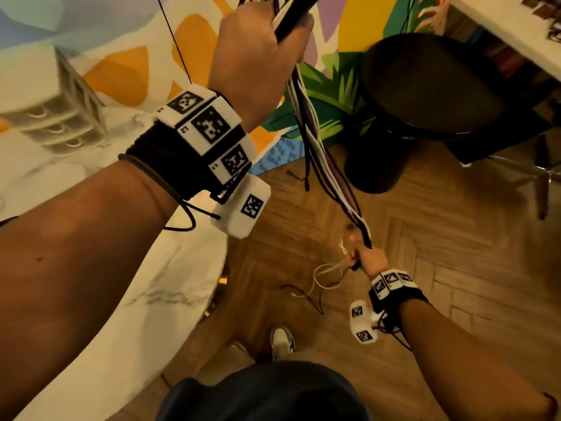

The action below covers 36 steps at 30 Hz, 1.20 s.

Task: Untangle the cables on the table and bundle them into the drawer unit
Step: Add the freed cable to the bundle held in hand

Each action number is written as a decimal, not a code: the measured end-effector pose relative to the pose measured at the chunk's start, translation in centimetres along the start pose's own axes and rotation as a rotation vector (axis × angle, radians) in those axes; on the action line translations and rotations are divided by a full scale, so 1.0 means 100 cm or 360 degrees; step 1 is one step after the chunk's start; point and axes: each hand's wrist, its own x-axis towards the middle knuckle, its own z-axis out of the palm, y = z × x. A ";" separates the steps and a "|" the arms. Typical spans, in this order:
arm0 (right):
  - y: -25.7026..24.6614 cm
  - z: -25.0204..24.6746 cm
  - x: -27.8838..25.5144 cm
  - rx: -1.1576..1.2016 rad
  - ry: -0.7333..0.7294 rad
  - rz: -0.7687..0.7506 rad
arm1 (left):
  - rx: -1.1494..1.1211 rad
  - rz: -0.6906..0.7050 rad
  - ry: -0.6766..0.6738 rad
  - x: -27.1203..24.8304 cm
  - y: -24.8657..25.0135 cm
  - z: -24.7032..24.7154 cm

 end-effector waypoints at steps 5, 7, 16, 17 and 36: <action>0.006 -0.003 0.004 0.0075 0.0024 0.0146 | -0.0037 0.0010 0.0008 -0.002 0.002 0.004; 0.007 -0.003 0.002 0.0107 0.0045 0.0198 | -0.0067 -0.0001 0.0009 -0.003 0.002 0.007; -0.014 -0.004 -0.018 -0.1127 -0.0367 -0.0446 | -0.0222 -0.0099 -0.0239 -0.033 -0.002 0.039; -0.025 -0.001 -0.026 -0.0978 -0.0392 -0.0593 | -0.0230 -0.0121 -0.0291 -0.039 -0.004 0.044; -0.124 0.070 -0.121 -0.0480 -0.0623 -0.1278 | 0.0592 -0.0238 -0.0695 -0.097 -0.053 0.061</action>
